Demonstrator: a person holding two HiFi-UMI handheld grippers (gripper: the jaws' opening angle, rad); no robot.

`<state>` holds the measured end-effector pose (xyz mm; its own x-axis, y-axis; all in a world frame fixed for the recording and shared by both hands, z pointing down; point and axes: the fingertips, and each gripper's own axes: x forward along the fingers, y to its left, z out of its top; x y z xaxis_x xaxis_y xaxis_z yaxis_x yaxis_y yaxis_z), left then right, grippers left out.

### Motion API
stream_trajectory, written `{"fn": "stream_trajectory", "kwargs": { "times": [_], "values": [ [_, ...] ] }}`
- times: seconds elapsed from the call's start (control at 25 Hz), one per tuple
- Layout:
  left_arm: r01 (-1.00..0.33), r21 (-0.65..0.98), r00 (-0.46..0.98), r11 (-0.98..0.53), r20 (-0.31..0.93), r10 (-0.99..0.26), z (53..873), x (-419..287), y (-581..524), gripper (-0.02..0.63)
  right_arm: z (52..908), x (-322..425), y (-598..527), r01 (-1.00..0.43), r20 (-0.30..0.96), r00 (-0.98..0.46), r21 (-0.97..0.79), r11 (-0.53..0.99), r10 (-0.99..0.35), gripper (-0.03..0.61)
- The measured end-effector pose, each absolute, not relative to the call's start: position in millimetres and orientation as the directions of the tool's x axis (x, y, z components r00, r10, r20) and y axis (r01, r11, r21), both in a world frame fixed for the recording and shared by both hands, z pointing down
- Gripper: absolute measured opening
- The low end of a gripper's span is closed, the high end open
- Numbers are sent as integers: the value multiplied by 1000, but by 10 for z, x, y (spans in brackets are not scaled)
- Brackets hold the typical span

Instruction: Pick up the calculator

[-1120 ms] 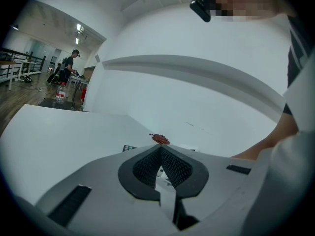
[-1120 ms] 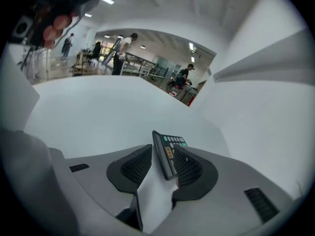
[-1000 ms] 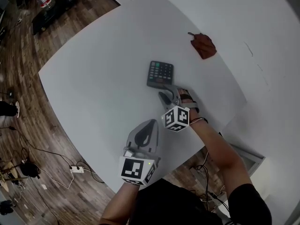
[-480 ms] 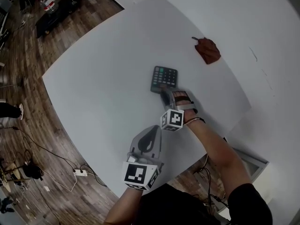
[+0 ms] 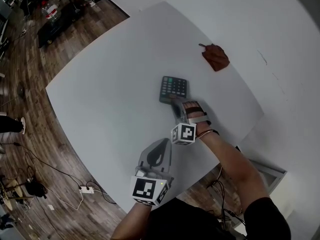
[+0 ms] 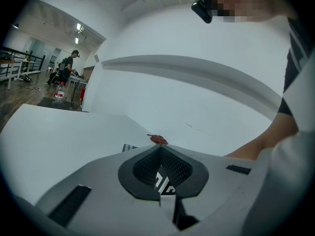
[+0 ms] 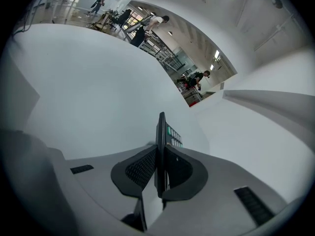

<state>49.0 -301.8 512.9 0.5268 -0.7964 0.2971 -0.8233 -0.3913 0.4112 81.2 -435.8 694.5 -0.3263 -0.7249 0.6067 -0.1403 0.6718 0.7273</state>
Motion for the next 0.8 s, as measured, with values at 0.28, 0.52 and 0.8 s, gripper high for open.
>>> {"fn": "stream_trajectory", "kwargs": {
  "times": [0.28, 0.52, 0.8],
  "values": [
    [-811, 402, 549, -424, 276, -789, 4889, 521, -2775, 6, 6255, 759, -3916, -202, 574, -393, 708, 676, -719, 51],
    [-812, 375, 554, -448, 251, -793, 4508, 448, -2452, 6, 5499, 713, -3262, -280, 513, -455, 694, 664, -728, 51],
    [-809, 355, 556, -468, 208, -804, 4108, 533, -2056, 6, 4780, 761, -2566, -310, 459, -483, 706, 636, -745, 51]
  ]
}}
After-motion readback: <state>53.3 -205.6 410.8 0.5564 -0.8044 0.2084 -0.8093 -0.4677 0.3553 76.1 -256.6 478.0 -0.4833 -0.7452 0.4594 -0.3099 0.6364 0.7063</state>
